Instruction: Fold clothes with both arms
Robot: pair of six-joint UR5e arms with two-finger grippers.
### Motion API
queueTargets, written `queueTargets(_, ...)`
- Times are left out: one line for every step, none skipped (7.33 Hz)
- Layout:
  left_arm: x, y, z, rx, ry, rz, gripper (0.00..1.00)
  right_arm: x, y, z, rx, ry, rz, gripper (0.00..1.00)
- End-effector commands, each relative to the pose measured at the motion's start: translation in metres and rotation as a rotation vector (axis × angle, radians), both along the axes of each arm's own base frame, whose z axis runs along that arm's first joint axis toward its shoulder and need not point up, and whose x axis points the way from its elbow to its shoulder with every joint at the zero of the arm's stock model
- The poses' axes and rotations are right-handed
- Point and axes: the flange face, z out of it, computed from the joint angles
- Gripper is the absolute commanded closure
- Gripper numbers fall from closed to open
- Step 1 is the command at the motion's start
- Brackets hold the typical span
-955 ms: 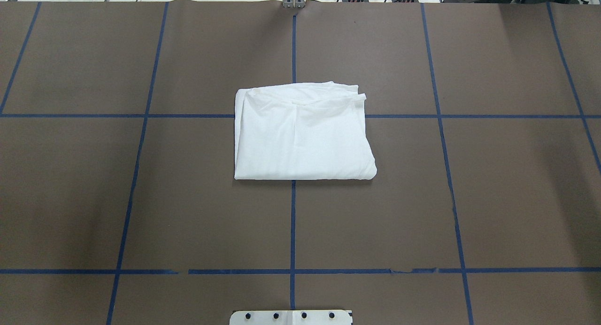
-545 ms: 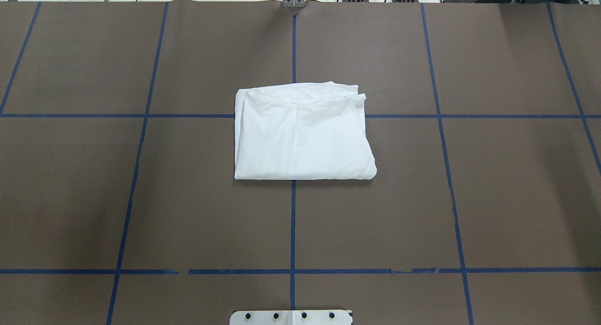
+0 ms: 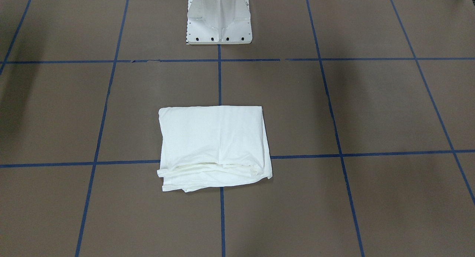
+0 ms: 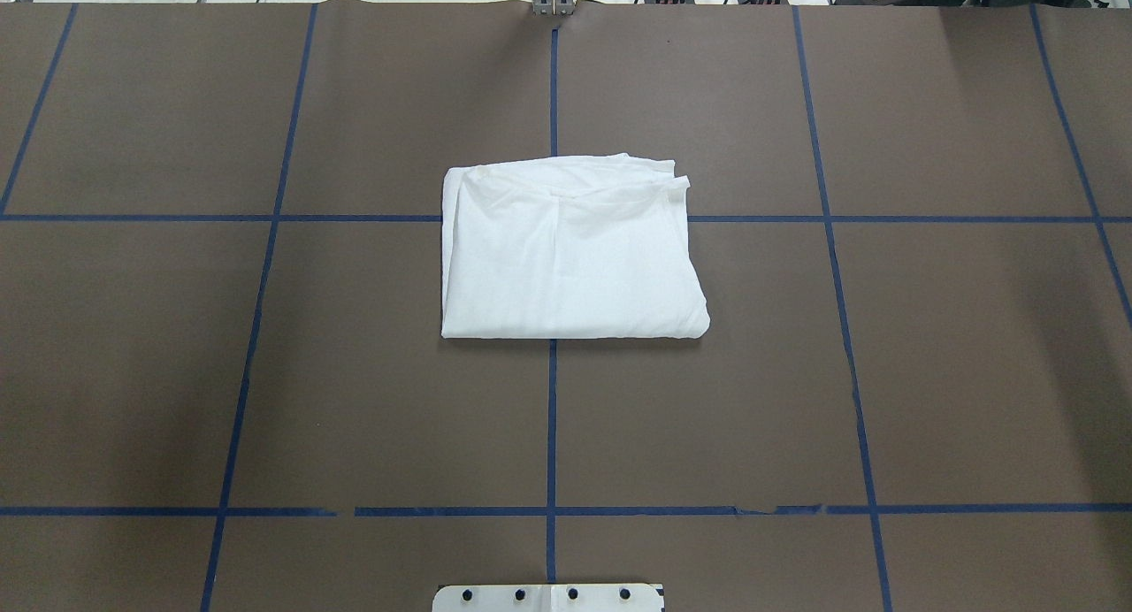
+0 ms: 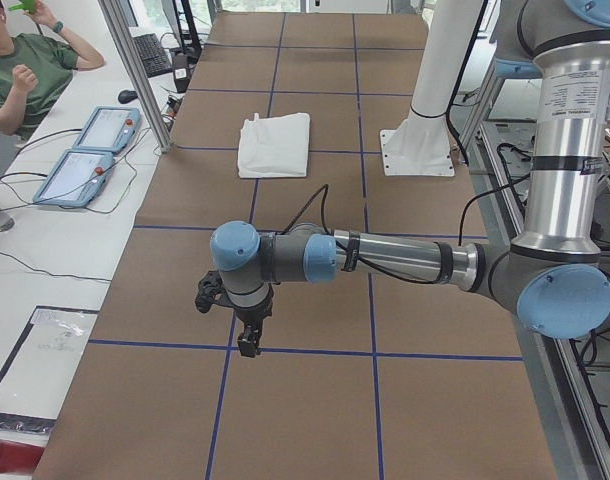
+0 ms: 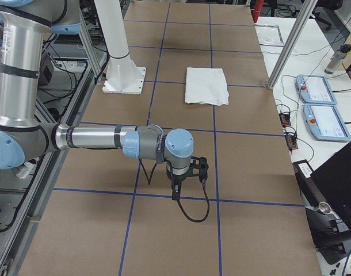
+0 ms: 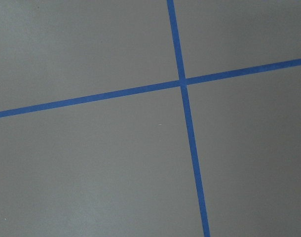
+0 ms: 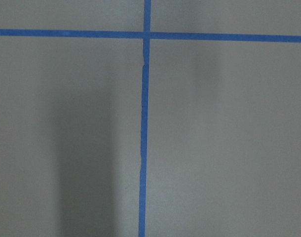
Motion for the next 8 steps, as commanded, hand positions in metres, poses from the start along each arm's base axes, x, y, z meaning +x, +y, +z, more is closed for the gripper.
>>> queueTargets(0.0003,0.0006,0.0012,-0.003,0.0,0.0,0.0,0.0,0.0,-0.0006,0.001,0.0,0.0,0.0)
queueTargets(0.0005,0.0053,0.0046,-0.008,0.003,0.001,0.0,0.0,0.0,-0.0006,0.001,0.0,0.0,0.0)
queueTargets(0.0005,0.0053,0.0046,-0.008,0.003,0.001,0.0,0.0,0.0,-0.0006,0.001,0.0,0.0,0.0)
queueTargets(0.0005,0.0053,0.0046,-0.008,0.003,0.001,0.0,0.0,0.0,-0.0006,0.0,0.0,0.001,0.0)
queueTargets(0.0005,0.006,0.0054,-0.01,0.003,0.001,0.0,-0.0001,-0.0001,-0.0015,0.002,-0.001,0.001,0.0)
queueTargets(0.0006,0.006,0.0045,-0.009,0.005,0.0,0.0,-0.0006,0.0001,0.0016,-0.004,0.0,0.0,0.0)
queueTargets(0.0006,0.006,0.0053,-0.01,0.005,0.001,0.0,-0.0006,-0.0002,-0.0014,0.002,0.0,0.0,0.0)
queueTargets(0.0008,0.0059,0.0037,-0.008,0.006,0.0,0.0,-0.0006,0.0001,0.0016,-0.004,0.0,0.0,0.0)
